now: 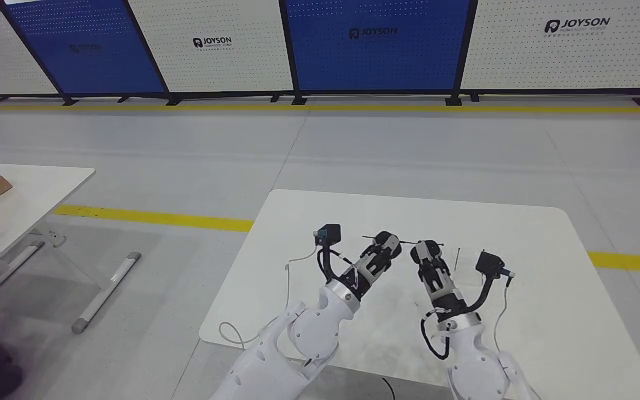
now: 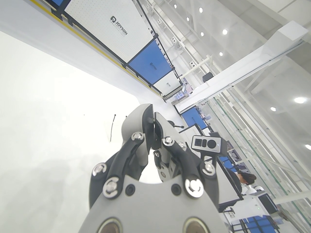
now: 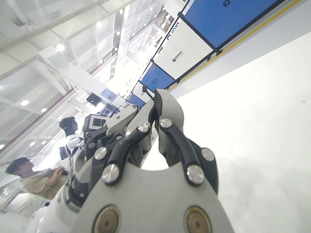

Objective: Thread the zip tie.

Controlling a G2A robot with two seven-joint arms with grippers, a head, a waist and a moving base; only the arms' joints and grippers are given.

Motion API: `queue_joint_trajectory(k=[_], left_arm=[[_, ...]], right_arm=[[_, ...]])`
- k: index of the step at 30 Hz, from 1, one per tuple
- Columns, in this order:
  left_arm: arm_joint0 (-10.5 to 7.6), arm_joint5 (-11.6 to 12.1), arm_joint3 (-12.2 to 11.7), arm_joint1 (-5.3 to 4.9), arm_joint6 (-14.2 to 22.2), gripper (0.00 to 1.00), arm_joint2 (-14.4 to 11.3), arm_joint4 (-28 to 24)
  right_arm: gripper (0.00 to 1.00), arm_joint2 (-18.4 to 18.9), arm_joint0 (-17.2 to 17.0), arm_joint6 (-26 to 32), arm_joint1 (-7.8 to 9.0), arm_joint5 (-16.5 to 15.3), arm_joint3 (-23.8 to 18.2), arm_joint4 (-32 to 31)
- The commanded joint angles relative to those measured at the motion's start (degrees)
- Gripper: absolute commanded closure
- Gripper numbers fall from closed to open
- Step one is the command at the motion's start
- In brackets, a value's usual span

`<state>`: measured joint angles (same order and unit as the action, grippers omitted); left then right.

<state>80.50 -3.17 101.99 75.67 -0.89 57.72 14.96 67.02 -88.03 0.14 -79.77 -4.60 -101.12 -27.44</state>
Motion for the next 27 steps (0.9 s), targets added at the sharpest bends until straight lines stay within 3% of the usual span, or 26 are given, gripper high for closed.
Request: queue_joint_trajectory(k=[1,26,27], left_arm=[[0.06,0.0,0.0,0.02,-0.1,0.98,0.0,0.0],[-0.20,0.5,-0.2,0.17,1.2,1.00,0.2,-0.4],[-0.20,0.4,-0.2,0.18,1.1,1.00,0.3,-0.5]], right_arm=[[1.00,0.0,0.0,-0.1,0.00,0.0,0.1,-0.2],[1.00,-0.1,0.9,3.0,0.21,-0.5,0.2,-0.3],[0.82,0.0,0.9,3.1,0.21,-0.4,0.2,-0.1]])
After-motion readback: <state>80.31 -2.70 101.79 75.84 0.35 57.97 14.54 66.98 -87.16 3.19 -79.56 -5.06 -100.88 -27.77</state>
